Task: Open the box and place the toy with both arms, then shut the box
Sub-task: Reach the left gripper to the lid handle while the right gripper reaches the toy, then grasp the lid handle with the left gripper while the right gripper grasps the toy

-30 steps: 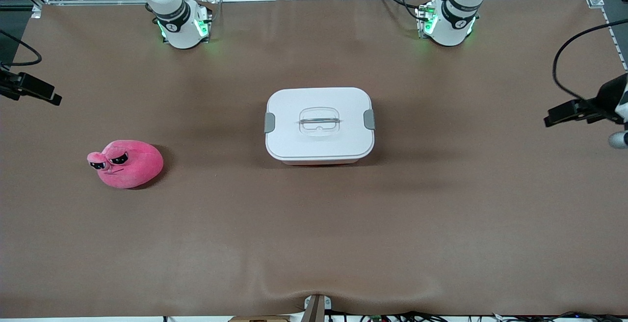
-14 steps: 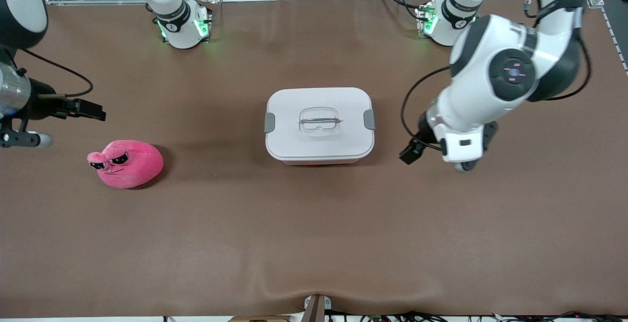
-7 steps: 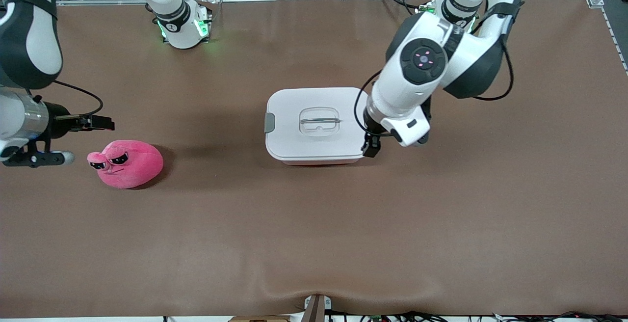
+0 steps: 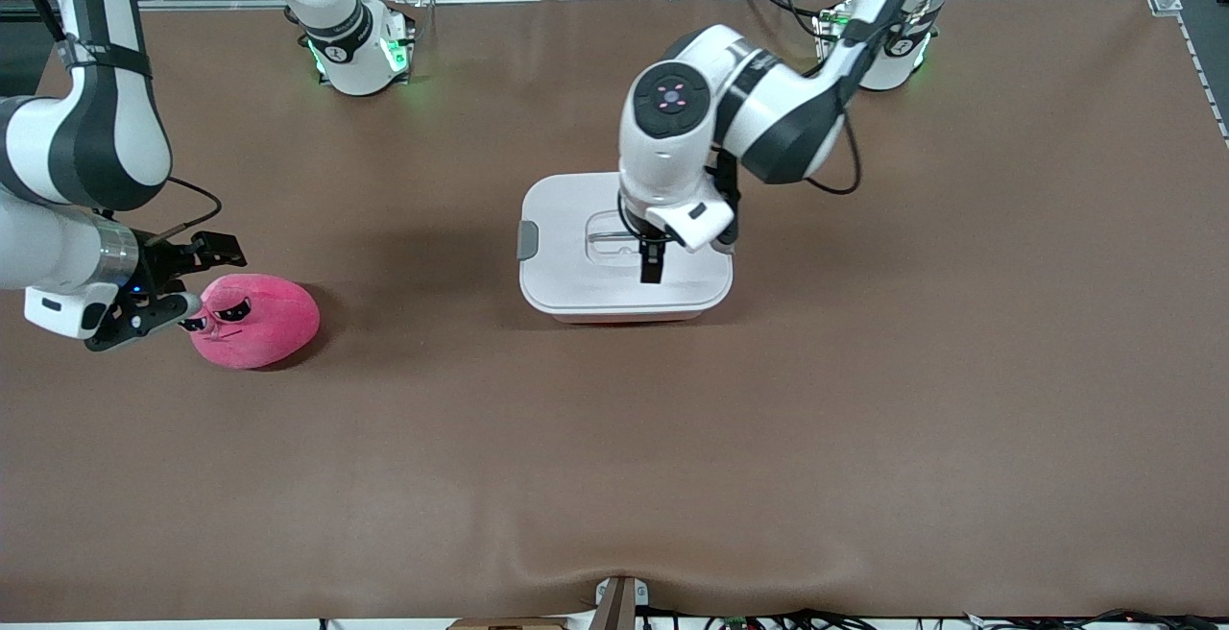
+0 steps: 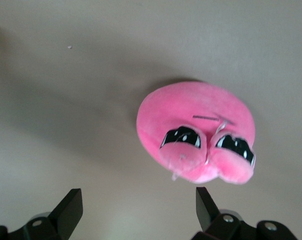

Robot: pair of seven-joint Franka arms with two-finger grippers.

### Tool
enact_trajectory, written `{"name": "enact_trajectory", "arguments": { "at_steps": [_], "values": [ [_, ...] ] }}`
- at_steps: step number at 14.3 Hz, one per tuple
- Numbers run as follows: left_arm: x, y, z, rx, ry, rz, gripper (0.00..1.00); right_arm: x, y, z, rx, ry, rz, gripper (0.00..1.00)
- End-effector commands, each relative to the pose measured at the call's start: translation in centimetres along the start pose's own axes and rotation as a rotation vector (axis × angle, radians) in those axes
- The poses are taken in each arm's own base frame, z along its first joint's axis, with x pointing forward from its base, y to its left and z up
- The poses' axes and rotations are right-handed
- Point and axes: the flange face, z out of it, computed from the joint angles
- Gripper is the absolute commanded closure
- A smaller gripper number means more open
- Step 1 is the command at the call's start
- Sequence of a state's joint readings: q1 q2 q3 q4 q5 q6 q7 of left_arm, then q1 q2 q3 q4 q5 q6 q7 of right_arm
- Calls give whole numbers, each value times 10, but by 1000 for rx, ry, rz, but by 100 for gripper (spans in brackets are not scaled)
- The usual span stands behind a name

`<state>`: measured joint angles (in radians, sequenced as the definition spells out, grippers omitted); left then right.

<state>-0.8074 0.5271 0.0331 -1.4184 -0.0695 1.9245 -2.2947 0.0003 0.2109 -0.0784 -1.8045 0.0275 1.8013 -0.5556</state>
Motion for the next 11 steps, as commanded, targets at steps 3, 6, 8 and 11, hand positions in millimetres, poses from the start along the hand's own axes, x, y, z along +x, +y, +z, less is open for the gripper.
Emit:
{"name": "enact_trajectory", "arguments": {
  "at_steps": [3,6,8,11],
  "values": [
    [-24,-31,33,-46,82,-16,0,-28,24,1,-53,101,112,0],
    [-22,-36,46,-60,68,-8,1,-20,31,18,-49,107,302,0],
    [-23,-35,49,-82,41,-8,17,-15,29,24,-47,103,382,0],
    [-20,-33,44,-86,36,-11,53,-7,24,29,-109,85,341,0]
  ]
}}
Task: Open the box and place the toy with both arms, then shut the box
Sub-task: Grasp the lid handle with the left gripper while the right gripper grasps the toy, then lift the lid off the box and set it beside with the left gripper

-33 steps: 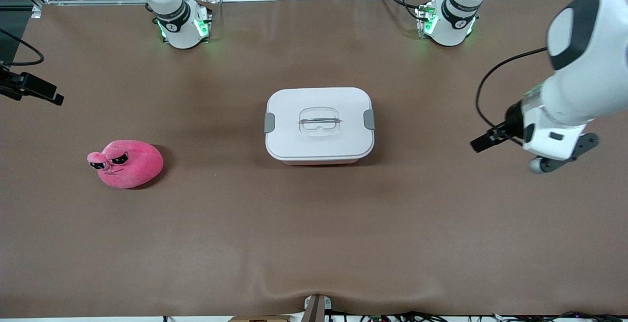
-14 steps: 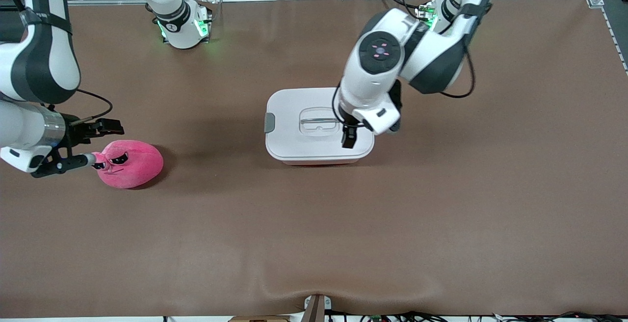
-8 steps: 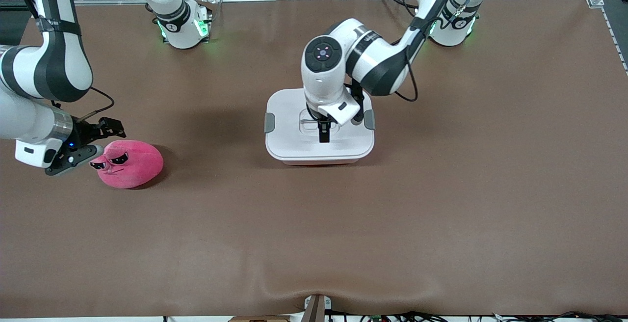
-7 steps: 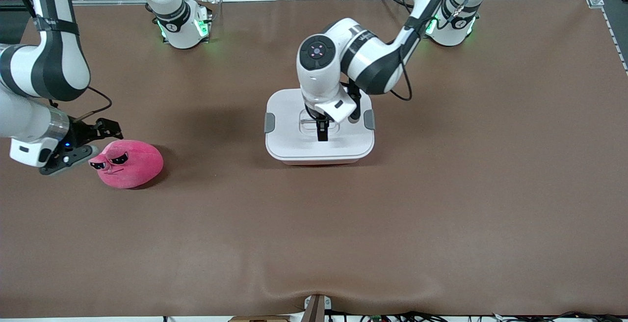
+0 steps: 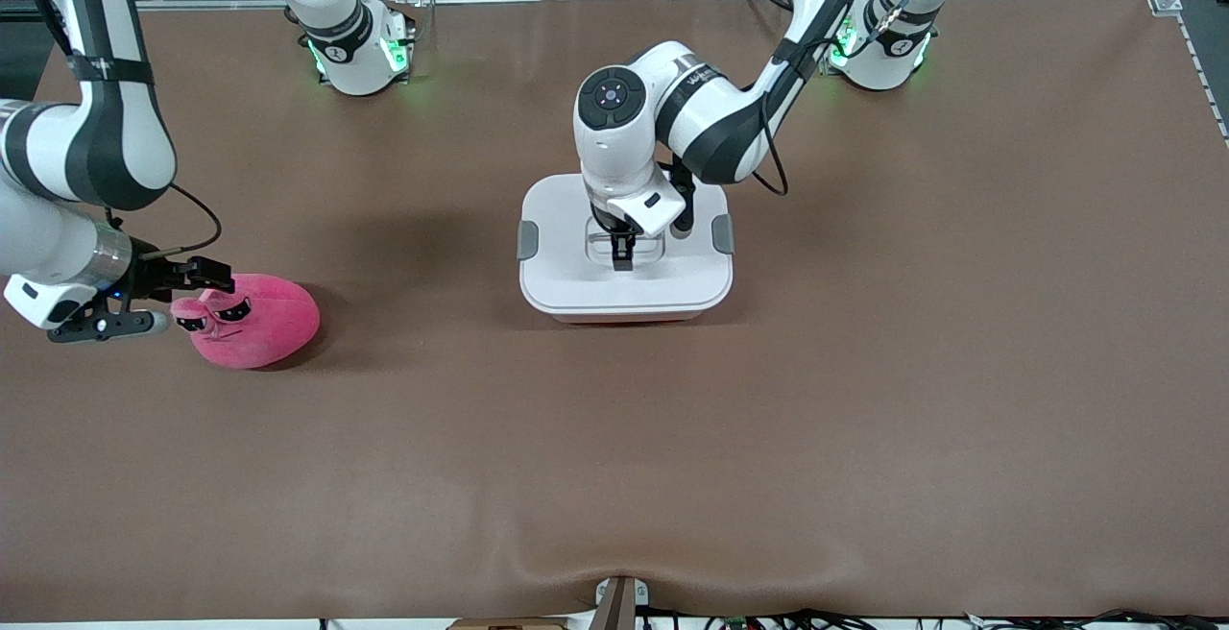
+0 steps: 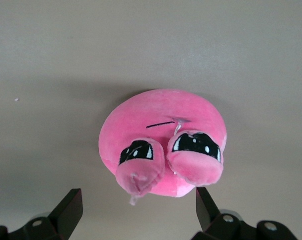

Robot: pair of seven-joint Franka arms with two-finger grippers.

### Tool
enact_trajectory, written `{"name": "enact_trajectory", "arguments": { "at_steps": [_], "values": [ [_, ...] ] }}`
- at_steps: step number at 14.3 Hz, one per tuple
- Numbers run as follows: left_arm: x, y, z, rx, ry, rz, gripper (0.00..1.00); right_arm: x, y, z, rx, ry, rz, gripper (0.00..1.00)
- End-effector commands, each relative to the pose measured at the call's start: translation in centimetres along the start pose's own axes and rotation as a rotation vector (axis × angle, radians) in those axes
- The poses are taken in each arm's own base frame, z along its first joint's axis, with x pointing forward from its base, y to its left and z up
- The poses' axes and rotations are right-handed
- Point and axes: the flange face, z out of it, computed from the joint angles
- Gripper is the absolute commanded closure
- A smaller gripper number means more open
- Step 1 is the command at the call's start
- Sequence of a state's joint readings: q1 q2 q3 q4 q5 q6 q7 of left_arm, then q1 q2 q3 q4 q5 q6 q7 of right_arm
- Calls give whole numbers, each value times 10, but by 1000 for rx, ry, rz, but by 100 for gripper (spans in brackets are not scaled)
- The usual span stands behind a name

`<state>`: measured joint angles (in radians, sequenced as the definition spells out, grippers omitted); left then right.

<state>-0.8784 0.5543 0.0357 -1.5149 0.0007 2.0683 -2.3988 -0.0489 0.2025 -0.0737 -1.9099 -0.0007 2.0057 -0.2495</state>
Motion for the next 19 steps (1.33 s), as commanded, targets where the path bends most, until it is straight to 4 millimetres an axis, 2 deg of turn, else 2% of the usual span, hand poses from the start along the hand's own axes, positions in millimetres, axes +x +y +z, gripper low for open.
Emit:
{"name": "enact_trajectory", "arguments": {
  "at_steps": [1,2,3,4,5,7,9,11,14,15,17,19],
  "values": [
    [8,-2,-12,-26,-2,-5,65,5,-13,5,-75,-1,-30,0],
    [9,-1,-12,-26,-2,-6,75,10,-23,12,-81,-8,-51,0],
    [9,-2,-12,-25,-1,-6,79,14,-30,18,-84,-5,-64,0],
    [8,-4,-12,-25,-1,-4,80,17,-35,25,-84,-9,-74,0],
    [7,-6,-12,-22,2,-1,86,17,-34,28,-84,-12,-73,0],
    [10,-10,-17,-19,1,1,89,16,-30,29,-81,-15,-74,0],
    [7,-15,-23,-17,-8,6,100,13,-26,33,-78,-23,-66,0],
    [10,-15,-39,-23,-18,5,100,10,-25,42,-73,-27,-62,0],
    [19,-14,-85,-56,-54,6,100,5,-24,53,-71,-28,-61,0],
    [24,-12,-99,-70,-69,3,100,5,-24,55,-70,-31,-61,0],
    [46,6,-120,-98,-84,-24,100,6,-23,53,-71,-22,-59,0],
    [86,38,-134,-113,-90,-55,100,8,-22,53,-74,-12,-59,0]
  ]
}}
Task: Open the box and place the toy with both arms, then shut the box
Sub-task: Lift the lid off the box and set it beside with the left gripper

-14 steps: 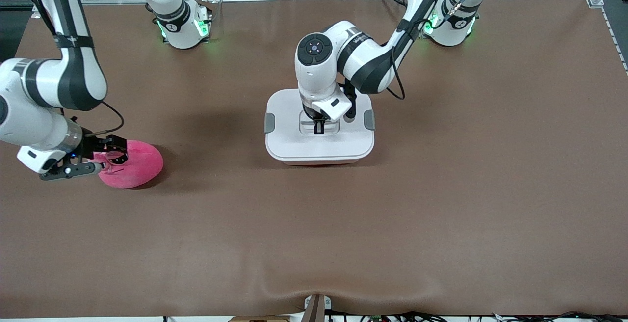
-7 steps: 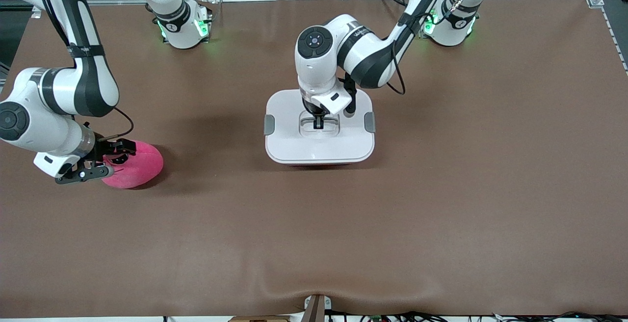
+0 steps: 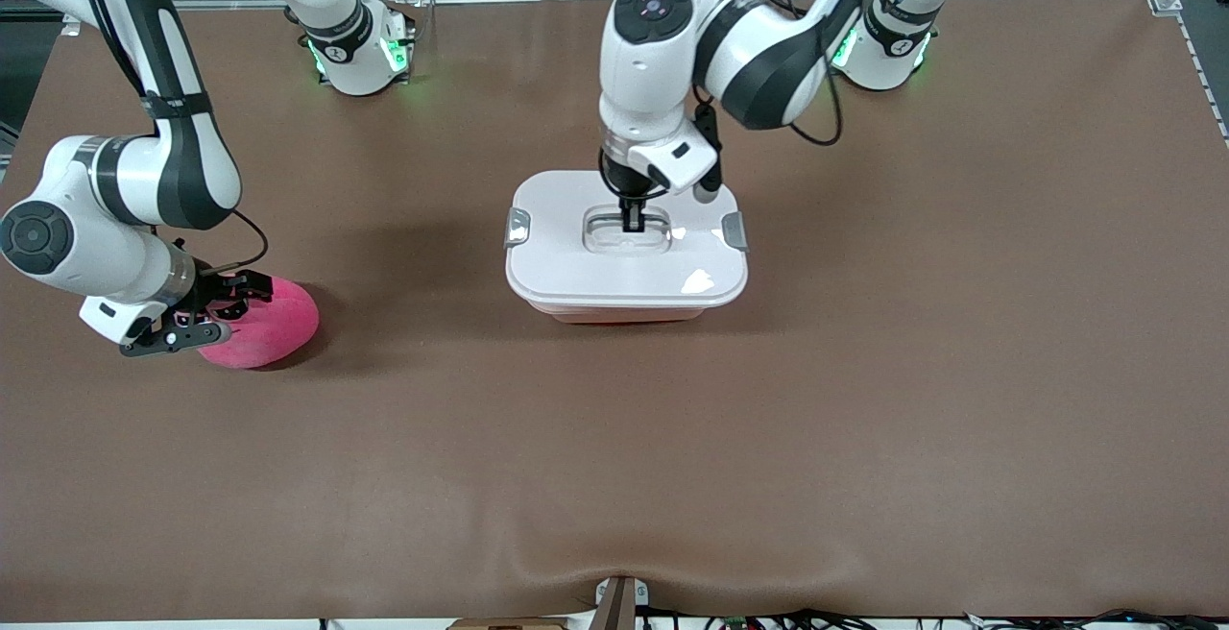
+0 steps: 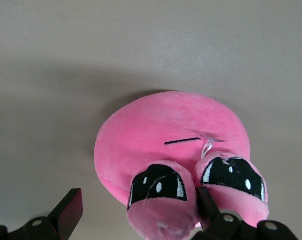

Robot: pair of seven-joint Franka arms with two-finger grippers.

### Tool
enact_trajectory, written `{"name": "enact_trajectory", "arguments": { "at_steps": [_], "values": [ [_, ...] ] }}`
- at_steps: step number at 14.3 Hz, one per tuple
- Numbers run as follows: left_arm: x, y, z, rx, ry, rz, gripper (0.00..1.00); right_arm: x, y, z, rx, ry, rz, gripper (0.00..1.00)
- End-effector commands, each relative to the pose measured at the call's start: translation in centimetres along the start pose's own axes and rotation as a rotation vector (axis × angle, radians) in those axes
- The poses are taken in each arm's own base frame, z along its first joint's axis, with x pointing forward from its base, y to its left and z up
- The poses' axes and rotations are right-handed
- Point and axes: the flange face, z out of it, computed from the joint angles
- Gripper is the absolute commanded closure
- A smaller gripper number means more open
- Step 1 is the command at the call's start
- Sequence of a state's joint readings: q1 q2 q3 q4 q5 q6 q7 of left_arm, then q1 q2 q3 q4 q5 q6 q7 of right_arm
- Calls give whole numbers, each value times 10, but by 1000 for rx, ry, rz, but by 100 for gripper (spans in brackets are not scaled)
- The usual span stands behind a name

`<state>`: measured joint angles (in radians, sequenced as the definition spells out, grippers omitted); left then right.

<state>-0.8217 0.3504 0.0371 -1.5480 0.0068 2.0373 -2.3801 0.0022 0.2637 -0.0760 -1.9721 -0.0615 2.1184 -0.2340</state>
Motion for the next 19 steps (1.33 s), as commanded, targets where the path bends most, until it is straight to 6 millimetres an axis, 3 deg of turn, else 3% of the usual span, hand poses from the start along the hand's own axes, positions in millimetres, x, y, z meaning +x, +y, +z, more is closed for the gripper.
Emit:
{"name": "enact_trajectory", "arguments": {
  "at_steps": [1,3,5,7,8,11,13,16,19],
  "values": [
    [52,38,-20,-21,4,-15,100,-3,3,0,-16,8,7,0],
    [90,64,-26,-11,23,-31,100,-4,3,1,-13,-4,4,3],
    [124,84,-29,4,41,-42,100,-6,3,6,-8,-25,-7,44],
    [168,104,-31,42,52,-45,100,-7,9,8,-4,-32,-17,91],
    [188,107,-33,89,57,15,100,-8,12,8,-3,-32,-20,100],
    [257,122,-39,215,-6,93,100,-8,13,8,-3,-31,-64,100],
    [285,124,-39,271,-24,110,100,-7,14,8,-4,-29,-73,100],
    [307,124,-36,309,-26,116,100,-3,9,1,-8,-16,-143,100],
    [320,120,-32,322,-28,119,100,12,1,-32,-34,40,-317,100]
  ]
}}
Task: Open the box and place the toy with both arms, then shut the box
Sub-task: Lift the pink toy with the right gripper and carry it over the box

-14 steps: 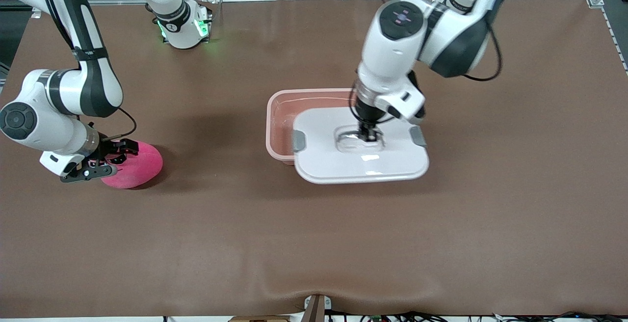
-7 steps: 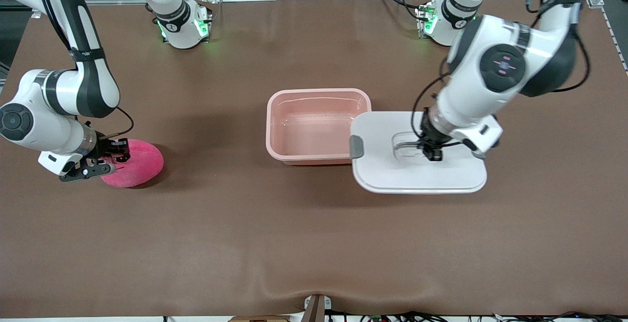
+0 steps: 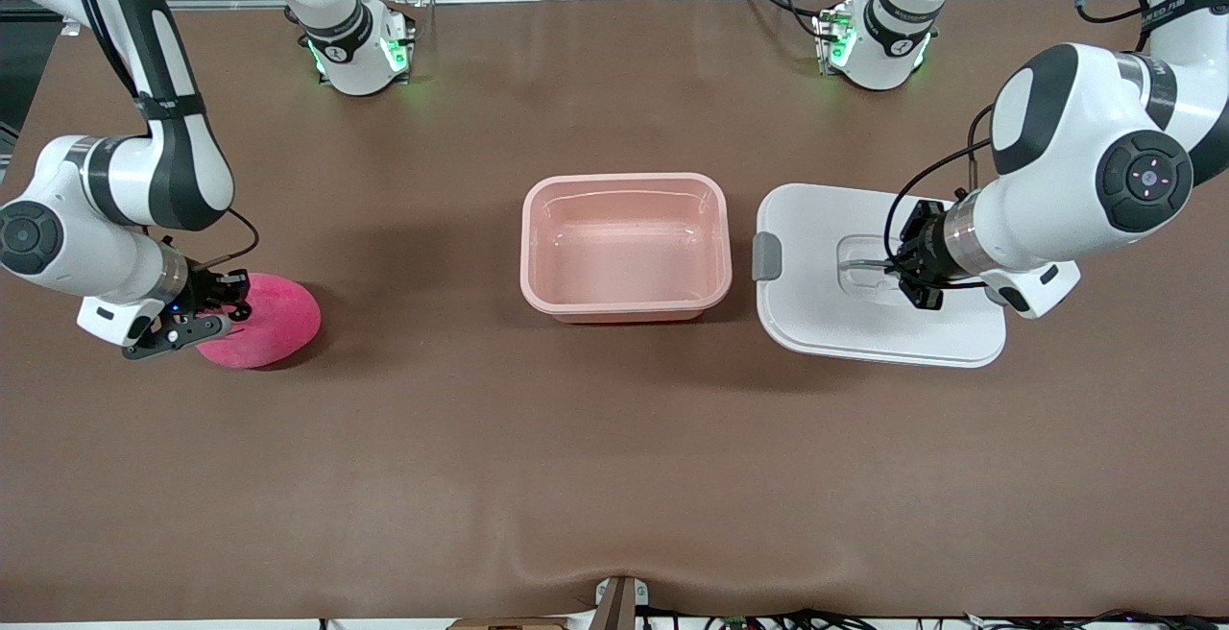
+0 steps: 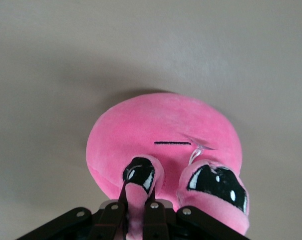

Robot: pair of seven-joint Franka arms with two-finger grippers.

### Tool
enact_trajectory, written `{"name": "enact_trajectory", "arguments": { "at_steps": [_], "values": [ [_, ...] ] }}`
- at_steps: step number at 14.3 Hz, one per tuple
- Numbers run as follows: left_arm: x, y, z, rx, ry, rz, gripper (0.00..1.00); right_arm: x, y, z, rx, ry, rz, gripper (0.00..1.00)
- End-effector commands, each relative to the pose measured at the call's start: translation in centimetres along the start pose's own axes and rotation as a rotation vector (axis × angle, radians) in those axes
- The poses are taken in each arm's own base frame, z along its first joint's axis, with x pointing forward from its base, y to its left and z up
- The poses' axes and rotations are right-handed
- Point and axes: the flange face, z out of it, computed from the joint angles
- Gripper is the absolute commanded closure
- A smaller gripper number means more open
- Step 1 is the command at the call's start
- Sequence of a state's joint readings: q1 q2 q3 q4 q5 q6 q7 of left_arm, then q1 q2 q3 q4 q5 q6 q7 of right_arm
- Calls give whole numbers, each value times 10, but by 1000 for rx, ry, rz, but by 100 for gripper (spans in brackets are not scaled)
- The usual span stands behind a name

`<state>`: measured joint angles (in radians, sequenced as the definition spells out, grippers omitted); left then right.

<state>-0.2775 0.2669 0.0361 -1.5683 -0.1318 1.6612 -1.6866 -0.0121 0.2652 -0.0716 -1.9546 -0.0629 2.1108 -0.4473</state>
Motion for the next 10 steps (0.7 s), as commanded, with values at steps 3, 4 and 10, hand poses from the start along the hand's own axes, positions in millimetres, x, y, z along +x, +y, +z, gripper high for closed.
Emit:
{"name": "enact_trajectory", "arguments": {
  "at_steps": [3,4,10],
  "values": [
    [6,-13,-1,13,-21,36,100,37,-36,-82,-49,26,-330,100],
    [6,-13,-1,13,-21,36,100,46,-50,-104,-58,31,-403,100],
    [9,-28,-6,52,5,44,100,97,-250,-199,-269,71,-908,100]
  ]
}}
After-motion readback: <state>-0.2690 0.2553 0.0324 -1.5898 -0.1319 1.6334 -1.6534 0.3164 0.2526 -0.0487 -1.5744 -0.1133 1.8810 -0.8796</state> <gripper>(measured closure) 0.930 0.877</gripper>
